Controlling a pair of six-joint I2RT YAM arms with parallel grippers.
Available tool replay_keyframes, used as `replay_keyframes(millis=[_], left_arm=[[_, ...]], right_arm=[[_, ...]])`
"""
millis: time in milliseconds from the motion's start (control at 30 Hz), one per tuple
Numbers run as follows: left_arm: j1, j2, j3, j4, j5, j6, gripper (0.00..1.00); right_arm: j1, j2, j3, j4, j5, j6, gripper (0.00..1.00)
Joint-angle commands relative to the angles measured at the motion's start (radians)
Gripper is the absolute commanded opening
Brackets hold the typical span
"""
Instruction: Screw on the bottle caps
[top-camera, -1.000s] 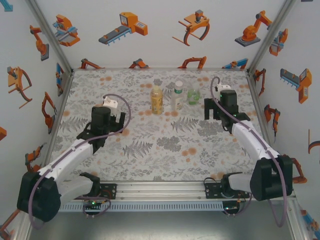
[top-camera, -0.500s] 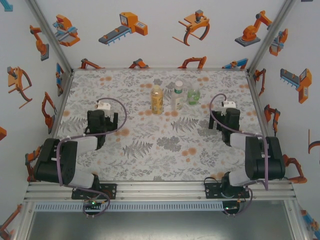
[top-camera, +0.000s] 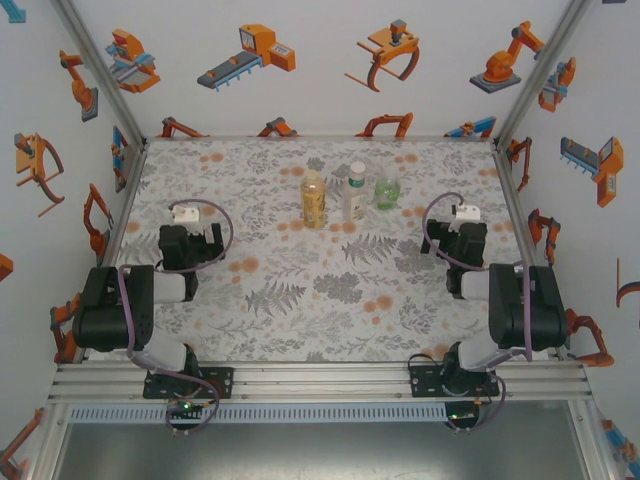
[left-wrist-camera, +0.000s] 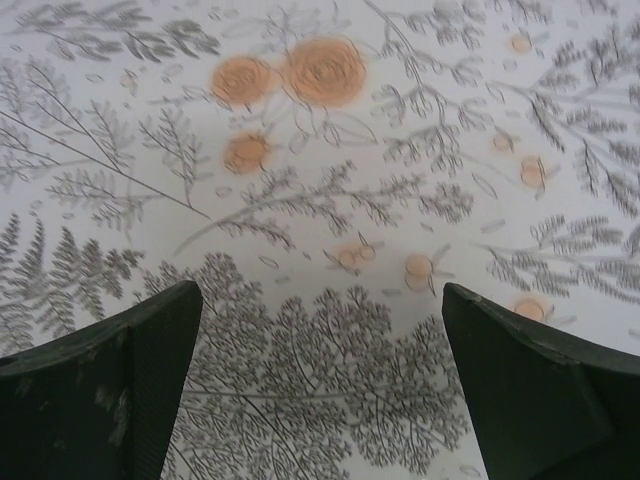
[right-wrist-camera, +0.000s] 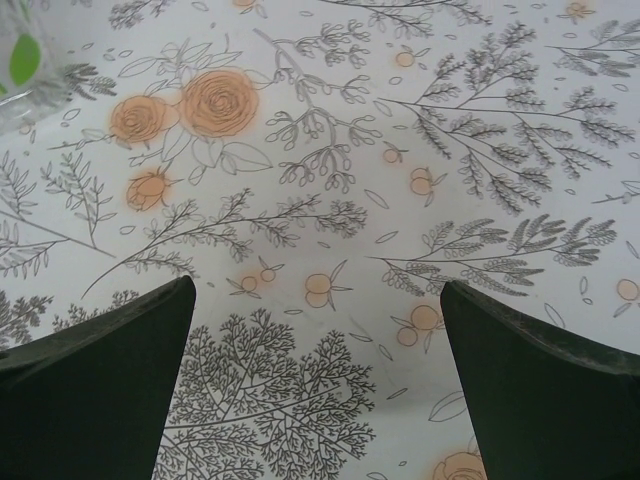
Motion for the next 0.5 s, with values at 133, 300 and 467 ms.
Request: replay_keyframes(millis=[133, 300, 467], left_arm=[[0.008, -0.004, 0.035, -0.013, -0.015, -0.046, 0.97], [0.009, -0.005, 0.035, -0.015, -0.015, -0.046, 0.97], [0.009, -0.005, 0.035, -0.014, -0.015, -0.047, 0.97]], right_arm=[[-0.006, 0.000, -0.002, 0.048, 0.028, 0.027, 0.99], [-0.006, 0.003, 0.005, 0.043, -0.027, 0.002, 0.99], [-0.006, 0.002, 0.003, 0.039, -0.034, 0.000, 0.99]])
